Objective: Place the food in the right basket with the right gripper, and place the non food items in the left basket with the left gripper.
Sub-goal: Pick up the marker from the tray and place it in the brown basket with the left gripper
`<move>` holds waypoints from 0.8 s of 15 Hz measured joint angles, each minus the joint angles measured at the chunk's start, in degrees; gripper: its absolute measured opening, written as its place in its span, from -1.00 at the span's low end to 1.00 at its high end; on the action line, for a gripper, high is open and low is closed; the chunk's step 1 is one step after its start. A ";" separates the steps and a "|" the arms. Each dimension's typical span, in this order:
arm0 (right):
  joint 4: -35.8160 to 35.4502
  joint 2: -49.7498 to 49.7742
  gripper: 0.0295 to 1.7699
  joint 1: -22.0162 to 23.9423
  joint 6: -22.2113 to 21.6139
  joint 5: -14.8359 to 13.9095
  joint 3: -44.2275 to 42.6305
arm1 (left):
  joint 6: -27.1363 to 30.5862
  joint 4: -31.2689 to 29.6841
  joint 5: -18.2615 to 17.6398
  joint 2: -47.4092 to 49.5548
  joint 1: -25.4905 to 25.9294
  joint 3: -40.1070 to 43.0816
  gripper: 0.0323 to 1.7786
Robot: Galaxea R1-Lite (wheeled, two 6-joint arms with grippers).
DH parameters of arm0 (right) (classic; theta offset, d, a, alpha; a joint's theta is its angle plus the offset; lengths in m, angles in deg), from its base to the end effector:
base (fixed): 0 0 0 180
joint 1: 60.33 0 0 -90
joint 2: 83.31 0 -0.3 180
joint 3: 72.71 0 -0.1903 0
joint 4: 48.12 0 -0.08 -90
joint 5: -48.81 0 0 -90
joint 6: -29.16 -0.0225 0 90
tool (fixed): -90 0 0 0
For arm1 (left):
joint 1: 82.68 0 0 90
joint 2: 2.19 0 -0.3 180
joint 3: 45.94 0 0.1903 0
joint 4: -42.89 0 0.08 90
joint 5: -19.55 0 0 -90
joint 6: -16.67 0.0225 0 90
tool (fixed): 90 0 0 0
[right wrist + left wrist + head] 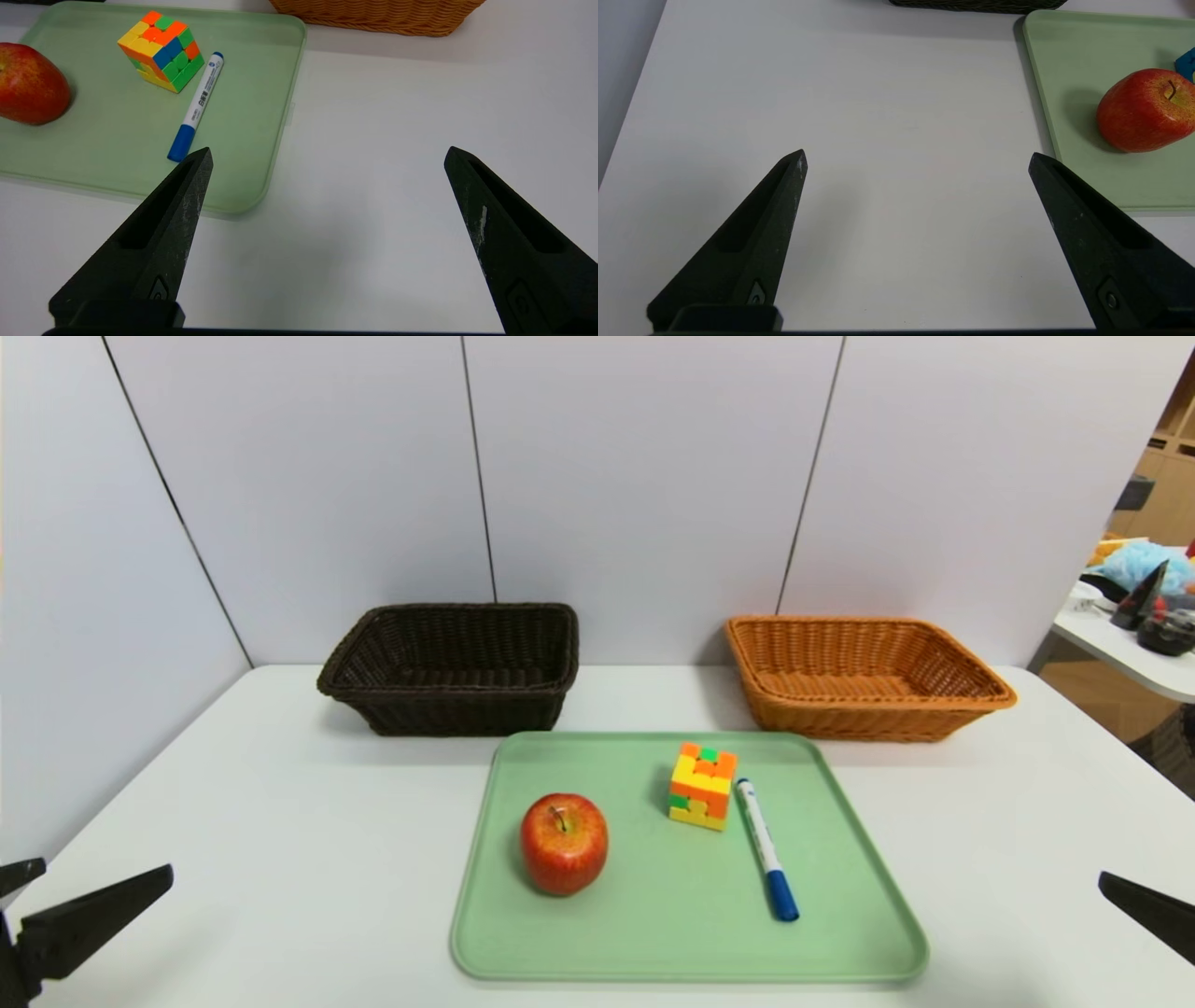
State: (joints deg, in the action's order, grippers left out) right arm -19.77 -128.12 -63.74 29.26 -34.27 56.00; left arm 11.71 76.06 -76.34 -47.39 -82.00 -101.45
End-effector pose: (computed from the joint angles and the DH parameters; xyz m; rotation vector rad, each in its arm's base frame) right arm 0.0709 0.0069 0.1948 0.0100 0.3819 0.1784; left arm 0.0702 -0.0015 0.2072 -0.1082 0.4022 -0.0724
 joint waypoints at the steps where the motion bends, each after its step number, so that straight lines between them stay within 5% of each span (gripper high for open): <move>1: -0.24 -3.34 0.93 -0.02 -0.02 0.02 -2.16 | -0.16 0.09 0.07 -3.25 0.02 -1.74 0.90; 8: 0.22 -18.19 0.93 -1.62 0.04 5.99 -11.96 | -0.18 0.15 -0.83 -21.27 0.44 -12.92 0.90; 12: 0.22 -20.63 0.93 -5.84 0.28 8.72 -13.75 | 0.37 0.34 -9.44 -26.05 -0.78 -15.69 0.90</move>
State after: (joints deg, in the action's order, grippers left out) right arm -19.55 -148.75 -69.58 29.54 -25.56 42.25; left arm 12.07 76.40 -85.77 -73.44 -82.78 -117.13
